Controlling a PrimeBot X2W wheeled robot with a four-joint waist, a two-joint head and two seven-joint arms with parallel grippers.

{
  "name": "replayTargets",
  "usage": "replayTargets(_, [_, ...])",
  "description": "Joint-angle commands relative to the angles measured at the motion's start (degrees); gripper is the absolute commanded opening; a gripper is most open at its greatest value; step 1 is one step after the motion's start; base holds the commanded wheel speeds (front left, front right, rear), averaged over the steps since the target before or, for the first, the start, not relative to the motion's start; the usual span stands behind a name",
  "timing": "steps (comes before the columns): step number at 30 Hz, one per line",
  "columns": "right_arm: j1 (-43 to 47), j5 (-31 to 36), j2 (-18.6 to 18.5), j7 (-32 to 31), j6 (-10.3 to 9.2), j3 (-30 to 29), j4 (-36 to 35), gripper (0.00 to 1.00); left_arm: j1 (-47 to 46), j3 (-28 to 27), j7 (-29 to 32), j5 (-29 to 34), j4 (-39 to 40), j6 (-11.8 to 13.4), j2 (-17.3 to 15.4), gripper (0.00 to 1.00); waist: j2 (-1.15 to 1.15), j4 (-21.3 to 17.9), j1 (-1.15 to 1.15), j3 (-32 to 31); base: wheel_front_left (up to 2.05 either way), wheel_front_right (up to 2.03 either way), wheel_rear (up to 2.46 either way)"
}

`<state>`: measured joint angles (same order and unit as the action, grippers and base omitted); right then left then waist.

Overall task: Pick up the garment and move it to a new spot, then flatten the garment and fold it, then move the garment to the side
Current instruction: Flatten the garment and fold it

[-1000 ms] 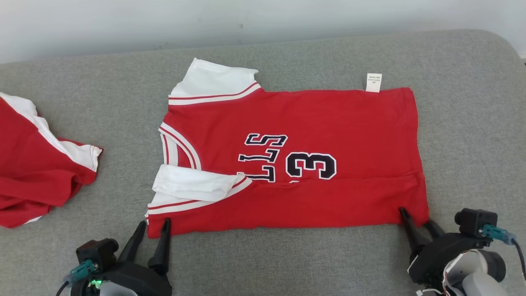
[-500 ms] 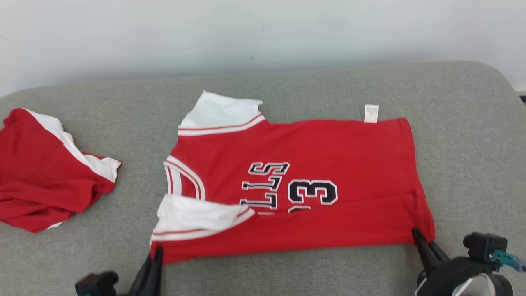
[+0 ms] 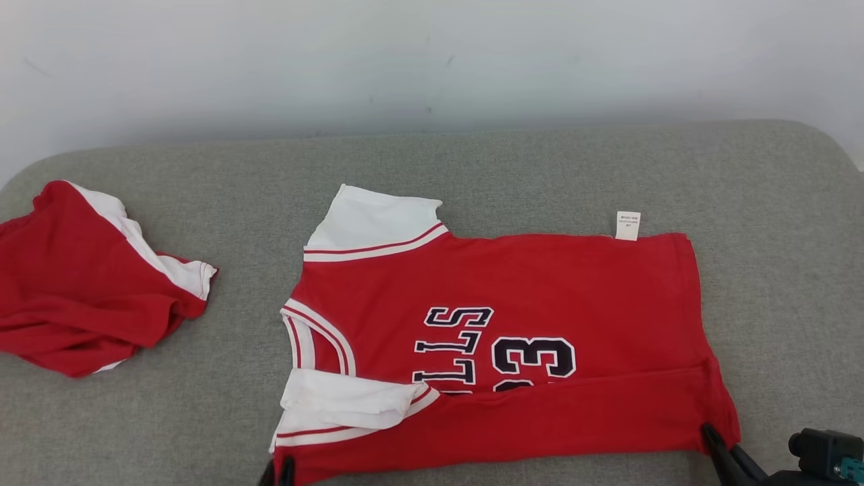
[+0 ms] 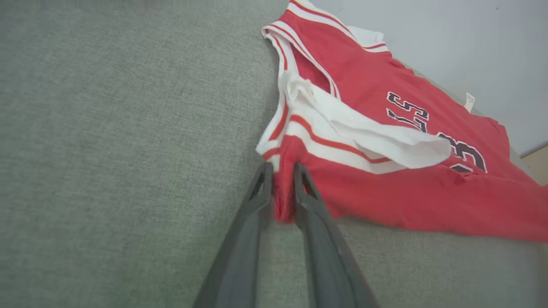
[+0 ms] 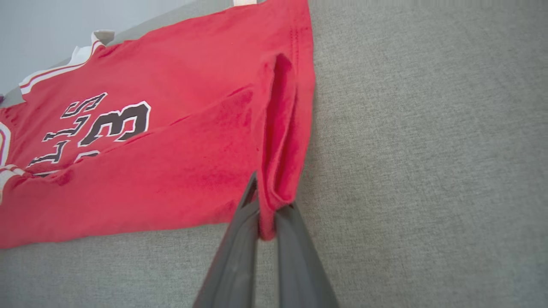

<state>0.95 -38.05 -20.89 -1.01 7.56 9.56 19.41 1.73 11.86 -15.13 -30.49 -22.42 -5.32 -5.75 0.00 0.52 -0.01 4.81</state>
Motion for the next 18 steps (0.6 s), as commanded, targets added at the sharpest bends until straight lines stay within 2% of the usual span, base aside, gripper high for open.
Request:
replayTargets(1, [0.52, 1.04, 0.54, 0.38, -0.13, -0.69, -0.76, 0.94, 0.59, -0.72, -0.01, 0.83, 0.68, 0.33, 0.12, 1.0, 0.0, -0.37, 0.01, -0.06, 0.0, 0.0, 0.0])
replayTargets(2, [0.66, 1.49, 0.95, 0.61, -0.13, -1.12, -1.26, 1.0, 0.75, -0.99, -0.01, 1.08, 1.05, 0.34, 0.29, 1.0, 0.0, -0.53, 0.01, -0.1, 0.0, 0.0, 0.0])
replayTargets(9, [-0.26, 5.91, 3.76, 3.52, -0.13, -4.6, -4.77, 1.0, 0.3, -5.85, -0.02, 4.41, 6.88, 0.77, 0.31, 1.0, 0.0, -1.36, 0.01, -0.92, 0.0, 0.0, 0.0])
replayTargets(18, [-2.61, 13.45, 7.39, 11.63, -0.13, -7.1, -9.09, 1.0, -2.27, -12.65, -0.01, 9.44, 14.63, 1.08, 1.03, 1.0, 0.0, -1.27, 0.01, -2.13, 0.0, 0.0, 0.0])
